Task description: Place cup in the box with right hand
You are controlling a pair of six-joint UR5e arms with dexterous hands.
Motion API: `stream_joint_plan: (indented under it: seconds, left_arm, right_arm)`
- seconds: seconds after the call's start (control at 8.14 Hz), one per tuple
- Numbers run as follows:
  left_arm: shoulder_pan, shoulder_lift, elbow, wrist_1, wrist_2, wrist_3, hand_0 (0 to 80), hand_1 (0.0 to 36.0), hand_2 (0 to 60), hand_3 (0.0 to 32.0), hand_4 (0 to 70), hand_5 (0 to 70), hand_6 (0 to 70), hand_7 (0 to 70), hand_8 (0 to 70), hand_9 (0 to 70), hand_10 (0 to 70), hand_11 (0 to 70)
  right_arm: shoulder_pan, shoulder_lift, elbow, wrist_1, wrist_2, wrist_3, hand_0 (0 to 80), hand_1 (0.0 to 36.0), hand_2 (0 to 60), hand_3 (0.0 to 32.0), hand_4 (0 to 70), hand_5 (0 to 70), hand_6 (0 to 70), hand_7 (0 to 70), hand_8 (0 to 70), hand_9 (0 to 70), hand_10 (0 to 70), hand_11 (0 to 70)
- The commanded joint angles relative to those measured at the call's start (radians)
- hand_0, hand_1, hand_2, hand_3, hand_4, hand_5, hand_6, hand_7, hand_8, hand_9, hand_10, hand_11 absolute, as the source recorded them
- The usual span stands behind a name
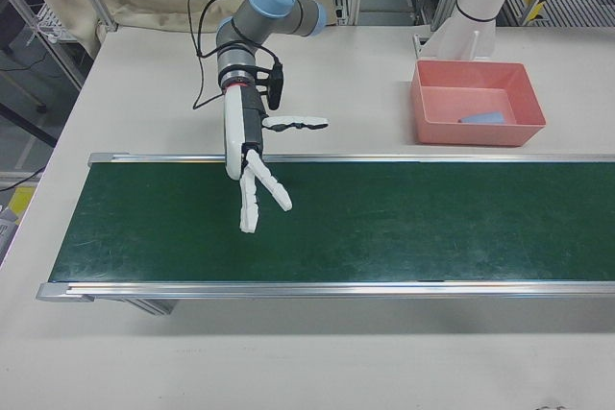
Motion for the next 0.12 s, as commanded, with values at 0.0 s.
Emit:
stream_joint_plan:
  seconds: [0.0]
  left_arm:
    - [0.000, 0.000, 0.000, 0.001, 0.001, 0.000, 0.0, 0.0, 0.0, 0.0, 0.0, 0.0, 0.0, 0.0, 0.0, 0.0, 0.0, 0.0]
  right_arm:
    - [0.005, -0.003, -0.004, 0.002, -0.004, 0.000, 46.7, 15.2, 10.7, 0.0, 0.9, 3.6, 2.8, 6.2, 0.2, 2.6, 0.0, 0.0]
